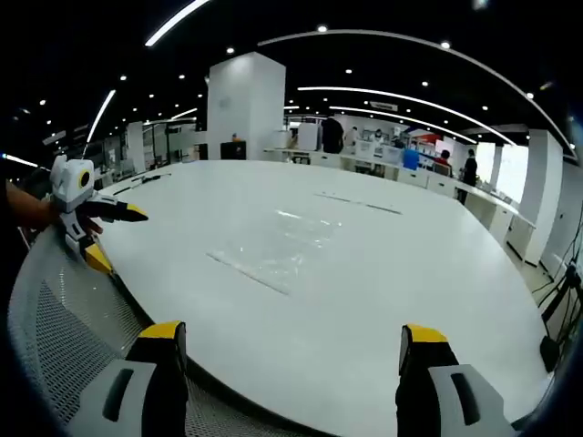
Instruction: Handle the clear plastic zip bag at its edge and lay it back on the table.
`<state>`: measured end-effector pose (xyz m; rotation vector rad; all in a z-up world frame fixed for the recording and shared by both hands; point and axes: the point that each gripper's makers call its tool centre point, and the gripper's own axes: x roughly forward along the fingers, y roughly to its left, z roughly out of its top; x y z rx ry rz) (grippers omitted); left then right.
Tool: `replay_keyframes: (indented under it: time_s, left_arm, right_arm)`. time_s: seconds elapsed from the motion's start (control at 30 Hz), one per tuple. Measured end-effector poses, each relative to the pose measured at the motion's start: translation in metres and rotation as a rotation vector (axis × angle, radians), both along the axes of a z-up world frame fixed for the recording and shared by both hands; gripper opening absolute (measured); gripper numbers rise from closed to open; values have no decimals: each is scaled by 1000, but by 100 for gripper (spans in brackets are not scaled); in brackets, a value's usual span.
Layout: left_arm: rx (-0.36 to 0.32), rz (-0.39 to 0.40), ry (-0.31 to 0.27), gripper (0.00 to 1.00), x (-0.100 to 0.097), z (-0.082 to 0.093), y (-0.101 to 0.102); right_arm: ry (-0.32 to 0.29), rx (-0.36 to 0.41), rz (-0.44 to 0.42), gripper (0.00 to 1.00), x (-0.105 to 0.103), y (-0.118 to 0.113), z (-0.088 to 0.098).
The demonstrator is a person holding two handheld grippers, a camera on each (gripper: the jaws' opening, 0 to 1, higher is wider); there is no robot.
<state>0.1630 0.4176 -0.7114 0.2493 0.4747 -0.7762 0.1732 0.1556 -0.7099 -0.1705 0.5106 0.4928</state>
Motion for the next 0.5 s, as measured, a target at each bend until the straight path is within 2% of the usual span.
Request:
replay_keyframes:
  time_s: [0.5]
  left_arm:
    - [-4,4,-3,89,1,1,0]
  right_arm:
    - [-5,3,-1,98,0,3,3]
